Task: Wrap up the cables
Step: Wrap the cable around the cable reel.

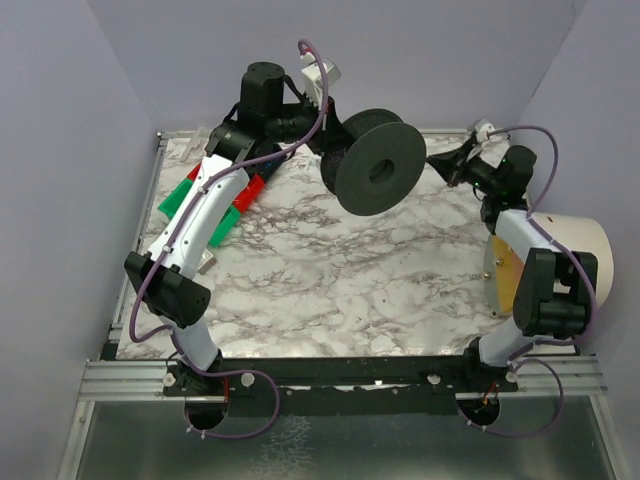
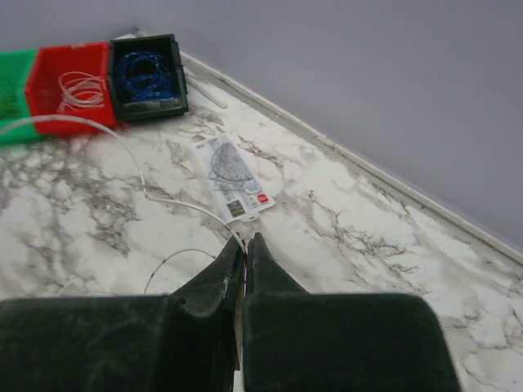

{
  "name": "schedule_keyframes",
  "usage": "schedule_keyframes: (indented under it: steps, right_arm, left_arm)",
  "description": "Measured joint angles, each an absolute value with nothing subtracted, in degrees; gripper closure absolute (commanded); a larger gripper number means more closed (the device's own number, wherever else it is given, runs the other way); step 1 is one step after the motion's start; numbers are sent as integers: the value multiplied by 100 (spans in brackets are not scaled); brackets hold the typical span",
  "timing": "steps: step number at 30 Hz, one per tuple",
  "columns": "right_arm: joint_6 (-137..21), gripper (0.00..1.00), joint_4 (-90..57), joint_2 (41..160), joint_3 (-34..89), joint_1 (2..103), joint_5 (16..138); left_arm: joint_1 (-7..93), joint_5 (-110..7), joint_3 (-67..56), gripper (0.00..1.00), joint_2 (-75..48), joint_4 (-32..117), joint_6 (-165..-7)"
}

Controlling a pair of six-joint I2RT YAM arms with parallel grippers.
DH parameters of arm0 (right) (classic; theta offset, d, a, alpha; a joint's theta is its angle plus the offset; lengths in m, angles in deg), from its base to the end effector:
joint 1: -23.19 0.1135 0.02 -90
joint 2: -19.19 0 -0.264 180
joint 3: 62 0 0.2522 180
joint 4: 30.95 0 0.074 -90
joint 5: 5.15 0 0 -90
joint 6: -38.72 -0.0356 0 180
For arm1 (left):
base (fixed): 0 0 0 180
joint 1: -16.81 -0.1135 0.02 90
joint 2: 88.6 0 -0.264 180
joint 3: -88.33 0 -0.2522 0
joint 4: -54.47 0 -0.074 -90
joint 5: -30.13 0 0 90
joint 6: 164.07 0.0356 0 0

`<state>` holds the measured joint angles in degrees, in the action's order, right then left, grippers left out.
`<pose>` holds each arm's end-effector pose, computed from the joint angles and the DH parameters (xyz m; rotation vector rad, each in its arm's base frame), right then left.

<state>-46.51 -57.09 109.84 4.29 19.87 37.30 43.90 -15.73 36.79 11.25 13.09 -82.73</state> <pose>0.3517 0.0059 0.2765 -0.6691 1.4243 0.5253 0.3303 -0.1968 0.4724 0.8551 1.6667 -1.1246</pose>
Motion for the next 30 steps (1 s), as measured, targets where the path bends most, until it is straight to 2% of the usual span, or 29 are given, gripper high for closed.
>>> schedule_keyframes:
  steps: [3,9,15,18,26,30]
  right_arm:
    - [-4985,99,-4564,11062,1205,1636,2843]
    - [-5374,99,-2553,11340,2421,1588,1440]
    - [-6939,99,-2573,11325,2611,1588,598]
    - [-8434,100,-3558,11312,2514,1590,349]
    - [-13571,100,-8503,11360,2200,1854,290]
    - [-15251,100,-9702,11701,2595,2132,484]
  left_arm:
    - [4377,-1793,3712,100,1099,1065,-7994]
    - [4438,-2665,3764,100,1070,647,-7213]
    - [4808,-4007,3675,100,1027,407,-6400]
    - [5009,-4482,3633,100,1027,346,-6158]
    - [5369,-5581,3581,100,1031,289,-5849]
    - [5520,-6128,3541,100,1064,319,-5786]
